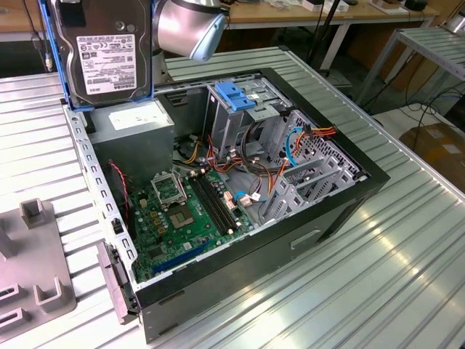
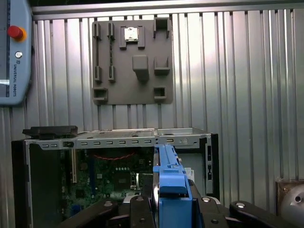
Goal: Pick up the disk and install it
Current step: 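Pick up the disk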
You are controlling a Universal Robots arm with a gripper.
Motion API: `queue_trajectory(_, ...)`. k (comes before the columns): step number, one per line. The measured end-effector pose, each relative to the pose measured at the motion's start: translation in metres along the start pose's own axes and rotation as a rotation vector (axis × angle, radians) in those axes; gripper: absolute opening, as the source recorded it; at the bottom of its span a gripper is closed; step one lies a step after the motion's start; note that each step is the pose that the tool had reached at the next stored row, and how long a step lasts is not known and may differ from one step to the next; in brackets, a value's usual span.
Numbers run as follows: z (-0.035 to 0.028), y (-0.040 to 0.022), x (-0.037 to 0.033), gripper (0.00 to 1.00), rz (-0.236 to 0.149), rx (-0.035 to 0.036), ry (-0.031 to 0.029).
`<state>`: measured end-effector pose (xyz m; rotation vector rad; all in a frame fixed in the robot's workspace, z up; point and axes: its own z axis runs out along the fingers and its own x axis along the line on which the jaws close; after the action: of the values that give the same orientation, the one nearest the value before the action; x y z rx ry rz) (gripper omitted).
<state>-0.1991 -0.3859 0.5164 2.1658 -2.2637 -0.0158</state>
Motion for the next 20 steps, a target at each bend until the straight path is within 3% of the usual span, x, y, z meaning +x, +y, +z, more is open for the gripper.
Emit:
queue_trajectory(9, 0.0004, -0.0109, 0.0045, 0.37, 0.000, -0.0001, 0.0000)
queue_trajectory(20, 0.0007, -0.0316, 0.0071, 0.37, 0.000, -0.0001, 0.0000)
